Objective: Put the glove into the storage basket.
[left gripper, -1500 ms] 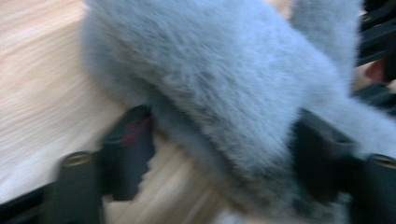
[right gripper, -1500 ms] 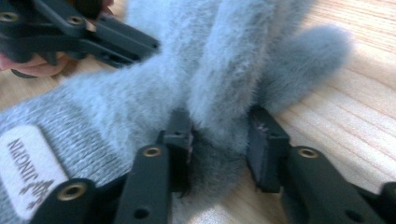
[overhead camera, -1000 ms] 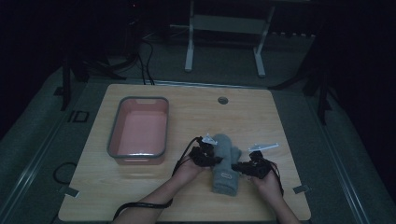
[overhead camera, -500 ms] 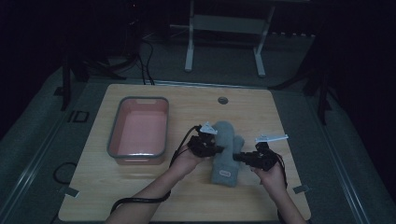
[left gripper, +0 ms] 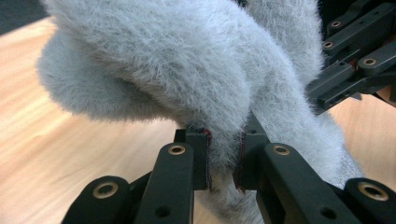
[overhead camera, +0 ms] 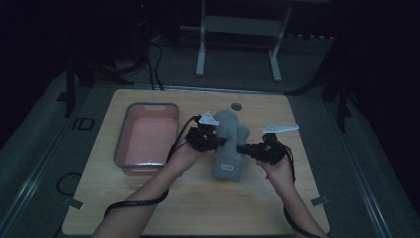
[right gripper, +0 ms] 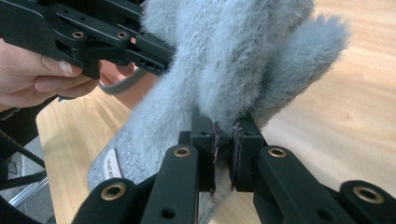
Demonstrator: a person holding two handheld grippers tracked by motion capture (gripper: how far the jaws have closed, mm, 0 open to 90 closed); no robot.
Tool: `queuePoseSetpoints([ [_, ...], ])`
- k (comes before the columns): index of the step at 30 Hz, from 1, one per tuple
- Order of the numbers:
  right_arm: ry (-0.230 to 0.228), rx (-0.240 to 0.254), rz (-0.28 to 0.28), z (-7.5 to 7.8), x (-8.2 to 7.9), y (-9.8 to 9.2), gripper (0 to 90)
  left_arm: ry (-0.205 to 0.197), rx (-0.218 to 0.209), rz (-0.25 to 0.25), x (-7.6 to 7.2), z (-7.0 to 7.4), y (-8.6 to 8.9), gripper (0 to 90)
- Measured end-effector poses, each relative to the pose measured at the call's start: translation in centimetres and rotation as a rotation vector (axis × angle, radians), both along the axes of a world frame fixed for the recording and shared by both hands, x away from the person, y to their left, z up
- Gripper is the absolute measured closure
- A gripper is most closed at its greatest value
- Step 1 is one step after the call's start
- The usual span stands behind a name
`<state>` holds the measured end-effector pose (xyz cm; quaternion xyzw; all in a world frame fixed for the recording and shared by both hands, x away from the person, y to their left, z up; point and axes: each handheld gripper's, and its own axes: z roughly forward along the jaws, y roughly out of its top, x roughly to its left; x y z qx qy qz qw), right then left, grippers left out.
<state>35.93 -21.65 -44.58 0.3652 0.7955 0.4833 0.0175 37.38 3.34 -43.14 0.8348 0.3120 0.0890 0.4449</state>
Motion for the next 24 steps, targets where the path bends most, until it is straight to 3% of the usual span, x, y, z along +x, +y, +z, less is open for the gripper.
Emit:
queuePoseSetpoints([
  [6, -0.02, 0.004, 0.037, 1.9, 1.3, 2.4, 82.4, -0.036, 0.01, 0.037, 0.3, 2.0, 2.5, 80.5],
  [15, -0.041, 0.031, 0.093, 4.3, 2.9, 6.5, 82.4, -0.052, -0.031, 0.117, 0.2, 4.1, 6.9, 80.4],
  [24, -0.062, 0.042, 0.153, 6.6, 4.0, 11.7, 82.4, -0.07, -0.008, 0.178, 0.0, 6.7, 11.9, 80.4],
])
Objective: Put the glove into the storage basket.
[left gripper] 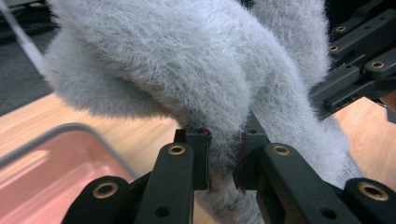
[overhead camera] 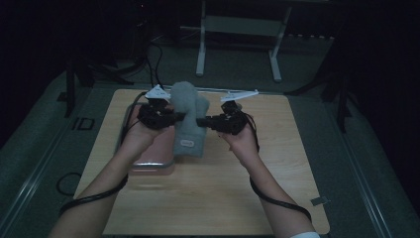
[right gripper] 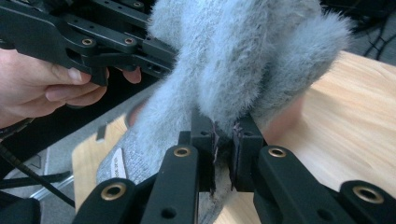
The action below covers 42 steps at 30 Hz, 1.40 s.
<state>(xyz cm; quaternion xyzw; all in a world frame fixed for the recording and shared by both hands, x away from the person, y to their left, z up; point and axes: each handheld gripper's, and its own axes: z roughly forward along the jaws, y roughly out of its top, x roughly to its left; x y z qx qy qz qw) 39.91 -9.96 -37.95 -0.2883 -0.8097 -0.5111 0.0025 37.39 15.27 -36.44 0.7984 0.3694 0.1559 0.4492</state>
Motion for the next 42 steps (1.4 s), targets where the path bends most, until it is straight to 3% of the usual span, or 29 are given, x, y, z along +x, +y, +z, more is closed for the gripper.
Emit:
queuePoseSetpoints([
  [4, -0.003, 0.009, 0.027, 0.7, 0.7, 2.6, 82.4, -0.003, 0.019, 0.041, -0.1, 0.9, 2.3, 80.4],
  [8, 0.002, 0.005, 0.048, 0.7, 1.3, 5.4, 82.4, 0.021, 0.03, 0.075, 0.1, 0.8, 4.8, 80.4],
  [12, 0.022, -0.021, 0.062, -0.4, 2.1, 8.0, 82.4, 0.052, 0.047, 0.11, 0.5, -0.6, 6.7, 80.3],
  [14, 0.026, -0.027, 0.064, -0.8, 2.3, 8.4, 82.4, 0.061, 0.053, 0.124, 0.7, -1.3, 7.1, 80.2],
  [17, 0.069, -0.06, 0.056, -3.2, 3.2, 10.4, 82.4, 0.116, 0.064, 0.154, 1.6, -3.8, 8.1, 80.2],
  [24, 0.136, -0.156, 0.013, -7.8, 4.6, 12.4, 82.3, 0.213, 0.121, 0.199, 3.5, -8.2, 8.0, 80.1],
  [28, 0.137, -0.237, -0.013, -9.5, 5.1, 13.5, 82.2, 0.259, 0.159, 0.228, 4.4, -10.0, 7.8, 80.0],
  [33, 0.151, -0.319, -0.042, -10.7, 5.7, 14.7, 82.1, 0.302, 0.193, 0.251, 5.5, -11.5, 7.4, 79.8],
  [39, 0.186, -0.372, -0.099, -11.7, 6.2, 15.8, 80.2, 0.362, 0.234, 0.29, 6.6, -12.9, 6.9, 79.1],
  [42, 0.168, -0.398, -0.111, -12.0, 6.2, 16.1, 75.8, 0.392, 0.247, 0.295, 7.0, -13.6, 6.7, 76.7],
])
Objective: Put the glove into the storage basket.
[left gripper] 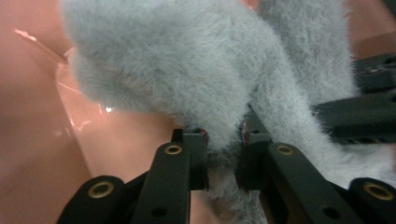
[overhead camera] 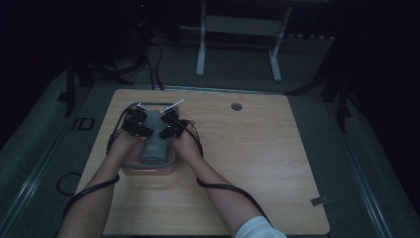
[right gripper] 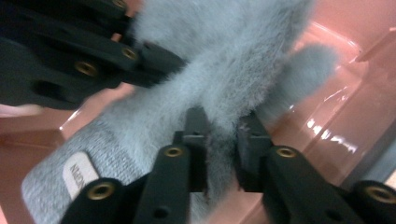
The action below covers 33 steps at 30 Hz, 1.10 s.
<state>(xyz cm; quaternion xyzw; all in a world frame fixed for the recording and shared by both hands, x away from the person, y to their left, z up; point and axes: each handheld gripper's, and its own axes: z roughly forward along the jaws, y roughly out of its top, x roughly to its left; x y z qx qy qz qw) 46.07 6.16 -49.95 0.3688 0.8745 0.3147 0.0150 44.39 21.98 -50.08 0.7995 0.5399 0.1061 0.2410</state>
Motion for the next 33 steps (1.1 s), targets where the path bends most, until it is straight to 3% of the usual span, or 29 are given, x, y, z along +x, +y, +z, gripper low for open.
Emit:
queuePoseSetpoints([
  [3, -0.019, -0.014, 0.019, 0.3, -0.1, 0.0, 65.9, 0.013, -0.009, 0.015, 0.2, -0.3, 0.1, 68.3],
  [7, -0.05, -0.01, 0.038, 1.3, -0.3, -0.4, 55.1, -0.015, -0.008, 0.033, -0.1, 0.3, 0.8, 52.1],
  [14, -0.071, 0.083, 0.071, 3.7, -0.3, -2.1, 37.6, -0.091, -0.031, 0.029, -1.1, 2.2, 1.4, 32.4],
  [17, -0.075, 0.12, 0.08, 4.5, -0.4, -2.9, 29.7, -0.116, -0.005, 0.031, -1.6, 2.8, 1.5, 29.7],
  [23, -0.072, 0.153, 0.117, 5.3, -1.0, -4.7, 20.0, -0.176, -0.079, 0.016, -3.1, 4.3, 1.5, 25.5],
  [26, -0.089, 0.167, 0.125, 5.5, -1.4, -5.8, 19.5, -0.206, -0.055, -0.008, -3.9, 4.7, 1.1, 25.3],
  [33, -0.126, 0.159, 0.152, 5.8, -2.7, -8.1, 18.9, -0.233, -0.103, -0.065, -5.6, 5.4, -0.2, 26.2],
])
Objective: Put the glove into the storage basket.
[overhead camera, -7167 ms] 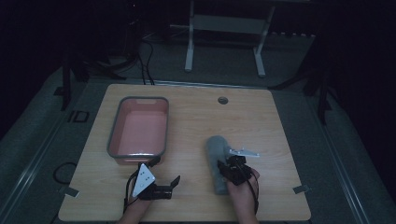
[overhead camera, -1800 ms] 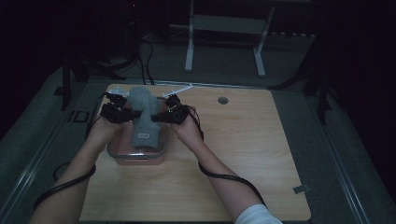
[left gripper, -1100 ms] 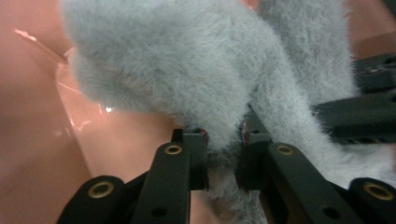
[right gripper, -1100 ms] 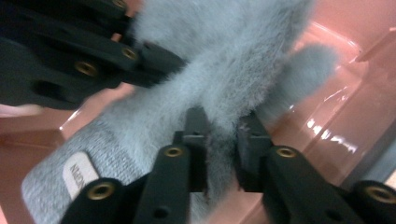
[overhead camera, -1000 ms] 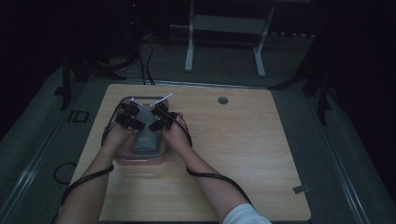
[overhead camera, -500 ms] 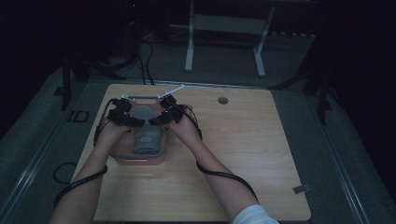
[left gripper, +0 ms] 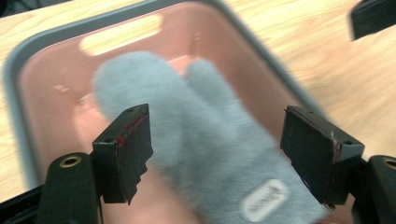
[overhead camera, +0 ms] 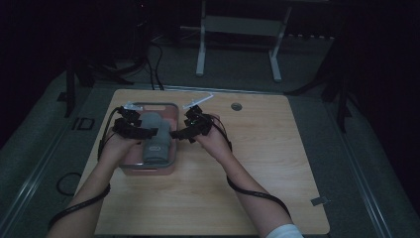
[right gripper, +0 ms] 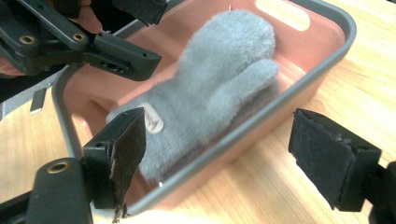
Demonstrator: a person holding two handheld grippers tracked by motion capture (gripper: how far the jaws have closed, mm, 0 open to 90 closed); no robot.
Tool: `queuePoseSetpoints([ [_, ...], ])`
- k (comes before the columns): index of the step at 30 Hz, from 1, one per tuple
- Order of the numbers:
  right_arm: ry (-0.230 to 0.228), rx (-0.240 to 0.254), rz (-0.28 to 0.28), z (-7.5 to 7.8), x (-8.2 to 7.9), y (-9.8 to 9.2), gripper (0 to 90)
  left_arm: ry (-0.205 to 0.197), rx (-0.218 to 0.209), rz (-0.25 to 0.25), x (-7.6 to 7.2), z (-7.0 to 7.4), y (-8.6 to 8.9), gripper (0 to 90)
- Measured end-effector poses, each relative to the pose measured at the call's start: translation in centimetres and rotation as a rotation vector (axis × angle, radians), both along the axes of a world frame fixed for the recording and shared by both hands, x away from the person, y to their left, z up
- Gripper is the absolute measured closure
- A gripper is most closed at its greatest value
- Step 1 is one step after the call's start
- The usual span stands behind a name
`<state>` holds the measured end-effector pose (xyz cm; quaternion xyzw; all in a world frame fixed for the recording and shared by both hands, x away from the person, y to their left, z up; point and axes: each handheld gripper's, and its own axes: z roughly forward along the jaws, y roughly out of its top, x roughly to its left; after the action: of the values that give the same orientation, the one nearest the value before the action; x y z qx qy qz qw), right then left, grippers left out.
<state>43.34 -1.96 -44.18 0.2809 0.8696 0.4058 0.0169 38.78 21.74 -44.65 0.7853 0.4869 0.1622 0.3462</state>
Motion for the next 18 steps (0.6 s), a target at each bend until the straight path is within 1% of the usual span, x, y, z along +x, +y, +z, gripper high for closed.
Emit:
queuePoseSetpoints([
  [4, -0.007, 0.007, 0.005, 0.0, -0.6, -1.3, 18.9, -0.013, 0.005, -0.058, -0.7, 0.2, -1.6, 27.9],
  [6, -0.013, 0.006, 0.003, 0.0, -0.8, -1.9, 18.9, -0.013, -0.017, -0.08, -0.8, 0.2, -2.3, 28.0],
  [7, -0.013, 0.005, -0.001, -0.1, -0.8, -2.2, 18.9, -0.018, -0.017, -0.089, -0.9, 0.2, -2.6, 28.0],
  [9, -0.014, 0.008, -0.001, -0.1, -0.9, -2.7, 18.8, -0.023, -0.033, -0.101, -1.0, 0.3, -3.2, 28.0],
  [11, -0.021, 0.0, -0.001, -0.2, -1.2, -3.3, 18.8, -0.034, -0.041, -0.118, -1.2, 0.3, -3.8, 28.0],
  [12, -0.021, 0.0, -0.001, -0.2, -1.2, -3.3, 18.8, -0.034, -0.041, -0.118, -1.2, 0.3, -3.8, 28.0],
  [13, -0.024, -0.002, 0.001, -0.3, -1.4, -3.7, 18.8, -0.036, -0.061, -0.13, -1.3, 0.3, -4.2, 28.0],
  [14, -0.032, -0.005, 0.002, -0.3, -1.8, -4.3, 18.9, -0.041, -0.069, -0.14, -1.5, 0.2, -4.5, 28.0],
  [15, -0.044, -0.009, 0.001, -0.4, -2.3, -5.1, 18.8, -0.043, -0.069, -0.145, -1.5, 0.2, -4.7, 28.0],
  [16, -0.044, -0.009, 0.001, -0.4, -2.3, -5.1, 18.8, -0.045, -0.07, -0.15, -1.6, 0.1, -4.9, 28.0],
  [18, -0.051, -0.013, 0.0, -0.5, -2.8, -6.2, 18.8, -0.052, -0.069, -0.17, -1.8, -0.1, -5.5, 28.0],
])
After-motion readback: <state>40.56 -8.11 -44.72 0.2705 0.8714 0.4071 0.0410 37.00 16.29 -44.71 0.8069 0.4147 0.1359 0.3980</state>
